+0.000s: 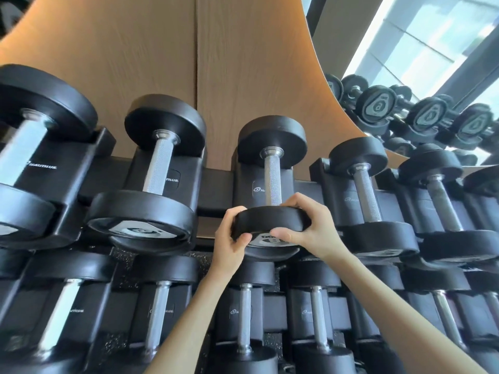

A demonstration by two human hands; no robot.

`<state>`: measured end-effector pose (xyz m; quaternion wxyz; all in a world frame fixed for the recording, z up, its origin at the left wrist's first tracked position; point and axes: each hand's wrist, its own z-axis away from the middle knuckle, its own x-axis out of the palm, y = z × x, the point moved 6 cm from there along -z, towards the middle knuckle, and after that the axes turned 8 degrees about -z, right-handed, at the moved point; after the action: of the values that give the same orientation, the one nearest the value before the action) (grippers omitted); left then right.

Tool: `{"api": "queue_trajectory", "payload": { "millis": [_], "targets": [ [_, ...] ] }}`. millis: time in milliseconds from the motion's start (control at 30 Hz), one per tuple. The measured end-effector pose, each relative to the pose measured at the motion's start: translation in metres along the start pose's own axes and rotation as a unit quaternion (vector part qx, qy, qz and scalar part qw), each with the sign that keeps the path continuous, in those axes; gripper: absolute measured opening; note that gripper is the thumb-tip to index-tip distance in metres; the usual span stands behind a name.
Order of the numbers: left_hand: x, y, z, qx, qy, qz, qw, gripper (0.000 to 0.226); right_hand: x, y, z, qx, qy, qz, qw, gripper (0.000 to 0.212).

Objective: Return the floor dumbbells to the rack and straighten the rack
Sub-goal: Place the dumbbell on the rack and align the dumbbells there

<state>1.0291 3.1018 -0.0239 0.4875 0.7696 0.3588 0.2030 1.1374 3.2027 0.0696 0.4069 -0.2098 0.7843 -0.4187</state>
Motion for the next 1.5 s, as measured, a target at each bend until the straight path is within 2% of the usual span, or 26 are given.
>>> {"api": "queue_trajectory", "payload": {
  "millis": [133,233,333,433,500,567,700,800,833,933,1000,1067,1133,1200,1267,1400,1500],
  "targets": [
    [0.003,0.001,-0.010,0.037,0.007,-0.034,0.999,0.061,-0.002,0.007,0.006,-0.002,0.051,-0.028,0.998,0.035],
    [0.007,0.002,-0.013,0.053,-0.011,-0.065,0.996,0.060,-0.007,0.015,0.007,0.014,0.053,-0.066,0.996,0.031],
    [0.009,0.012,-0.015,0.078,-0.045,-0.132,0.987,0.057,-0.013,0.026,0.014,0.024,0.071,-0.125,0.989,0.036],
    [0.013,0.029,-0.021,0.124,-0.089,-0.269,0.951,0.054,-0.014,0.042,0.023,0.042,0.111,-0.200,0.973,0.046],
    [0.013,0.036,-0.022,0.144,-0.086,-0.334,0.927,0.054,-0.011,0.051,0.025,0.045,0.124,-0.223,0.966,0.056],
    [0.010,0.038,-0.021,0.138,-0.080,-0.336,0.928,0.056,-0.009,0.051,0.023,0.037,0.120,-0.216,0.968,0.062],
    [0.003,0.032,-0.020,0.121,-0.050,-0.255,0.958,0.059,-0.006,0.044,0.018,0.020,0.103,-0.189,0.976,0.059],
    [0.002,0.033,-0.021,0.114,-0.040,-0.256,0.959,0.061,-0.006,0.038,0.020,0.017,0.099,-0.182,0.978,0.070],
    [0.002,0.034,-0.020,0.107,-0.044,-0.263,0.958,0.060,-0.006,0.035,0.021,0.024,0.097,-0.170,0.980,0.066],
    [-0.001,0.039,-0.014,0.068,-0.079,-0.282,0.954,0.062,-0.006,0.027,0.029,0.059,0.070,-0.131,0.987,0.032],
    [-0.002,0.046,-0.010,0.024,-0.136,-0.318,0.938,0.064,-0.007,0.023,0.036,0.104,0.049,-0.113,0.987,0.026],
    [-0.009,0.055,-0.008,0.012,-0.182,-0.401,0.898,0.059,-0.013,0.016,0.044,0.140,0.038,-0.043,0.988,0.030],
    [-0.021,0.071,-0.005,0.048,-0.191,-0.485,0.852,0.054,-0.020,0.002,0.051,0.153,0.034,0.104,0.982,0.045],
    [-0.037,0.089,0.003,0.084,-0.184,-0.530,0.823,0.051,-0.023,-0.019,0.059,0.125,0.030,0.240,0.962,0.056],
    [-0.054,0.104,0.017,0.096,-0.176,-0.558,0.805,0.053,-0.020,-0.043,0.070,0.067,0.049,0.329,0.941,0.061],
    [-0.087,0.128,0.056,0.101,-0.143,-0.629,0.757,0.061,0.000,-0.073,0.103,0.009,0.087,0.403,0.911,0.066],
    [-0.108,0.144,0.091,0.079,-0.108,-0.655,0.744,0.060,0.022,-0.082,0.130,-0.024,0.079,0.416,0.906,0.070]
  ]
}}
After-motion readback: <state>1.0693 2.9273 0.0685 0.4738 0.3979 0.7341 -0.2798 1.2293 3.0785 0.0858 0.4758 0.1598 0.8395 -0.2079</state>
